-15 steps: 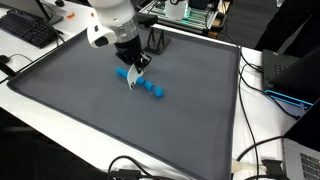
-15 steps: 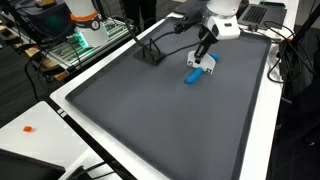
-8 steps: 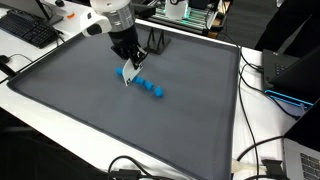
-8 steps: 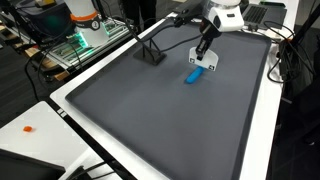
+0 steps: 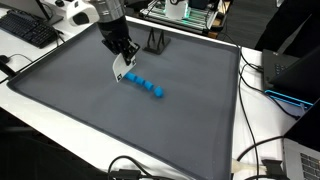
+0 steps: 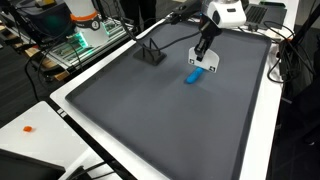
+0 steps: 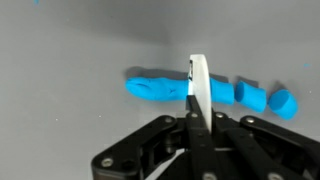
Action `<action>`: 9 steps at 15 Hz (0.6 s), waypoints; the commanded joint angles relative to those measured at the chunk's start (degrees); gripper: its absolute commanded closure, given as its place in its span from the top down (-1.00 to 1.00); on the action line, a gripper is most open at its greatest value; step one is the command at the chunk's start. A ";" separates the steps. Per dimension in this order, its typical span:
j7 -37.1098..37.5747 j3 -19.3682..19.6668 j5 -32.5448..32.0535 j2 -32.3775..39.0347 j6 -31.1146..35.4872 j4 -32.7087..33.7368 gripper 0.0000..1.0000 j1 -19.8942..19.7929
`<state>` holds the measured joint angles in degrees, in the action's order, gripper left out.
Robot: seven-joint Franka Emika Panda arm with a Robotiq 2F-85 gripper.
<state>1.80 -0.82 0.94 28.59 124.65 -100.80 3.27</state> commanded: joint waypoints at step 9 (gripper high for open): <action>-2.27 -0.06 -0.36 1.46 1.00 -1.06 -0.98 -1.42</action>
<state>0.65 -0.65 0.93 29.67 124.69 -101.02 2.41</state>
